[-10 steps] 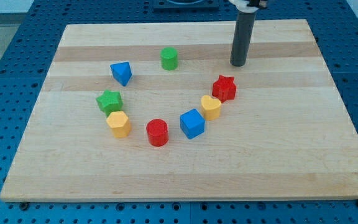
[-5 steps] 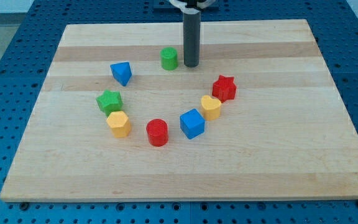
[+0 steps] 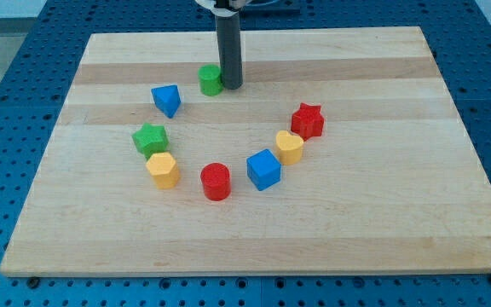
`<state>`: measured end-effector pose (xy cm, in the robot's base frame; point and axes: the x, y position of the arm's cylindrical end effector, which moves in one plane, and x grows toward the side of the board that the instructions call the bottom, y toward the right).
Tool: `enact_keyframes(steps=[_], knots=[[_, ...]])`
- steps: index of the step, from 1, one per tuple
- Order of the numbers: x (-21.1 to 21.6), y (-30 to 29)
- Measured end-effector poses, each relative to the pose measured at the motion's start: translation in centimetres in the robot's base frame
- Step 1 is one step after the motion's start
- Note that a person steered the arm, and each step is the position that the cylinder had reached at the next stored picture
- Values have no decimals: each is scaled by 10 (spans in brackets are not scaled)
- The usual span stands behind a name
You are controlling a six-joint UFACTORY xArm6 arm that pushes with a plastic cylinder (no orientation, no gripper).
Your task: Place the green circle diagonal top right to the triangle
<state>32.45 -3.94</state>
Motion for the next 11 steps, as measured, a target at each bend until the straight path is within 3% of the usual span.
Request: enact_keyframes(steps=[4, 6, 9, 11], knots=[[0, 19], [31, 54], [114, 17], [114, 47]])
